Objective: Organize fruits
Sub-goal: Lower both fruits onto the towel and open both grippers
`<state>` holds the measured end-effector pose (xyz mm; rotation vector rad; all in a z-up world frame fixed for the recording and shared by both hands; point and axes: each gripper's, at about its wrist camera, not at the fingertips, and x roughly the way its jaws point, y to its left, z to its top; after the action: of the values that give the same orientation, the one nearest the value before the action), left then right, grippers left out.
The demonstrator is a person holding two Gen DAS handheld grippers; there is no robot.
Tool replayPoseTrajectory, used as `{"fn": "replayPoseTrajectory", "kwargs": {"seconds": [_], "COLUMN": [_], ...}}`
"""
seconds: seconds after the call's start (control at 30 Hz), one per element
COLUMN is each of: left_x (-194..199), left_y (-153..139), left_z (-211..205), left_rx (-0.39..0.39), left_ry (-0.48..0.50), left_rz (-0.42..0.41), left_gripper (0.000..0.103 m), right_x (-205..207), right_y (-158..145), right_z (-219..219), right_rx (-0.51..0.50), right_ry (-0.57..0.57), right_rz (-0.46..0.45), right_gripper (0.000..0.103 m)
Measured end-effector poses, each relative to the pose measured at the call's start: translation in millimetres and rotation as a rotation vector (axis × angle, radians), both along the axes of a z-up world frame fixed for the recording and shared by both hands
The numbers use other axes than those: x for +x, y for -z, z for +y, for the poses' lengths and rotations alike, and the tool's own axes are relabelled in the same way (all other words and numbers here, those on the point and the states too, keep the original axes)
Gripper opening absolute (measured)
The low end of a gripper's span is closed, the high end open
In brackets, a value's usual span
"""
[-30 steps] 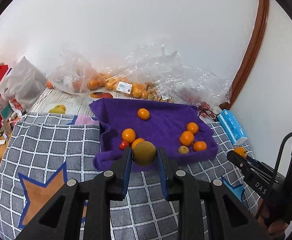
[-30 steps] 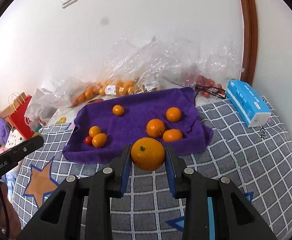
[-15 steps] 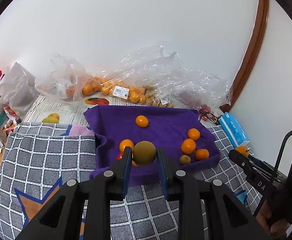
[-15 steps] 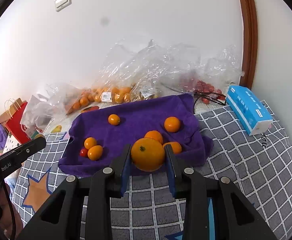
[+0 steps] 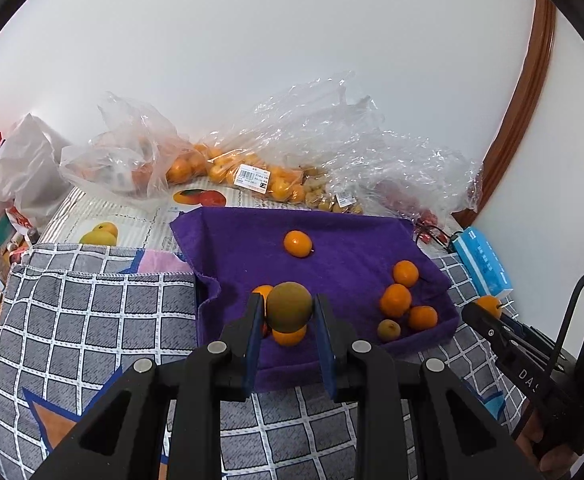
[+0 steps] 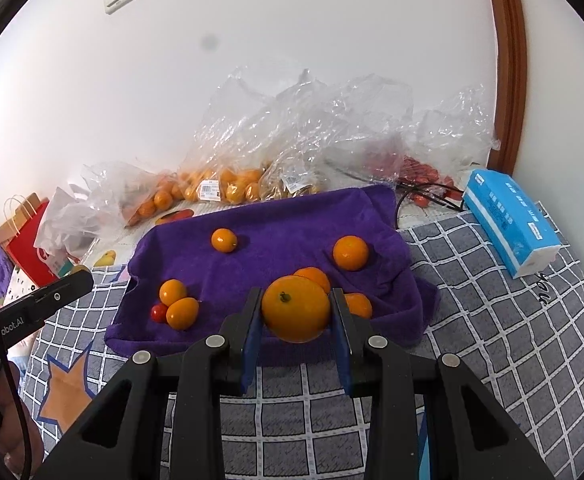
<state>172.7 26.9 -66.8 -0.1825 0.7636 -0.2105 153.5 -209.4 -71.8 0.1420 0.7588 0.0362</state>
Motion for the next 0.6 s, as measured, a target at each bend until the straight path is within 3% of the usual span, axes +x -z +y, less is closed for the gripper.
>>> {"fn": "replayPoseTrajectory", "kwargs": {"seconds": [0.6], "left_x": [36], "left_y": [19], "left_z": [-3], "left_rx": [0.025], "left_ry": [0.009], "left_rz": [0.04], "left_gripper": [0.024], "right_x": [35], "right_y": [28], "right_z": [3], "right_rx": [0.009], "right_ry": [0.001], "right_rz": [0.041], "right_gripper": [0.032]}}
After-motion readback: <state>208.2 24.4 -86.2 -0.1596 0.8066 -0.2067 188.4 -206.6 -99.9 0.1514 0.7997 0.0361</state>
